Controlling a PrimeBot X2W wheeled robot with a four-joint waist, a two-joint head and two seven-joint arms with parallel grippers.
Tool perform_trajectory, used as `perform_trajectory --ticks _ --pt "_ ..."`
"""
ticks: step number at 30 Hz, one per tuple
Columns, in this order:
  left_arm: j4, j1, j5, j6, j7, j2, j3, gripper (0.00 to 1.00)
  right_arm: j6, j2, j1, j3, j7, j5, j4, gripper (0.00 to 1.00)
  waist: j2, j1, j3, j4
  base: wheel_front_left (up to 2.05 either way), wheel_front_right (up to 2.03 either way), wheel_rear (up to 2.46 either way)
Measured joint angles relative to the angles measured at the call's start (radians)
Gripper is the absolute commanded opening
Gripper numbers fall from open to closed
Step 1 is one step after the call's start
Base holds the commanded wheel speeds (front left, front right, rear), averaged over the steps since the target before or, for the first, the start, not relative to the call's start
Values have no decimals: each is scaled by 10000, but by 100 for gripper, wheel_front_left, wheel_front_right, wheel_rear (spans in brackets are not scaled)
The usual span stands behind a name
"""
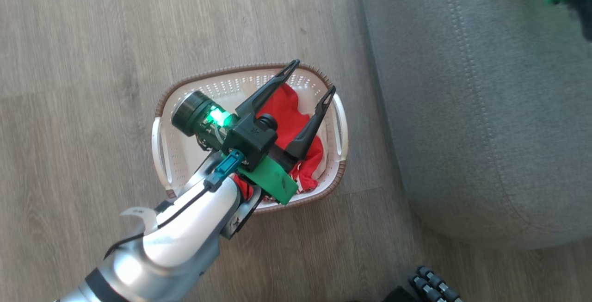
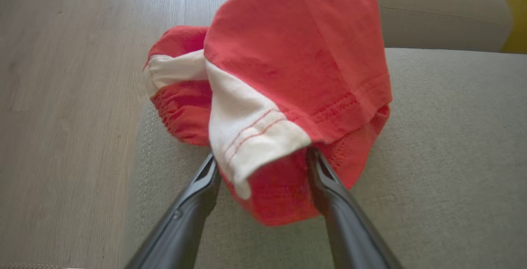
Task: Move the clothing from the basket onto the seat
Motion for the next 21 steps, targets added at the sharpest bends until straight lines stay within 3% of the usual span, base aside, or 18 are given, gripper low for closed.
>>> perform_trajectory --ticks 5,10,15,21 --pt "77 152 -190 84 -2 10 6 100 0 -54 1082 1402 67 1168 -1137 100 0 0 -371 -164 0 0 0" --pt "221 464 -393 165 -29 67 48 100 0 -683 2172 2422 33 2278 -2533 100 0 0 -829 -298 0 0 0" --pt "347 775 -660 291 -242 81 171 100 0 -1156 2872 2945 -25 2792 -3668 100 0 0 -1354 -364 0 0 0" --pt "646 1231 -1035 464 -560 86 474 100 0 -1243 3336 2892 -138 2920 -4518 100 0 -1 -2087 -263 0 0 0"
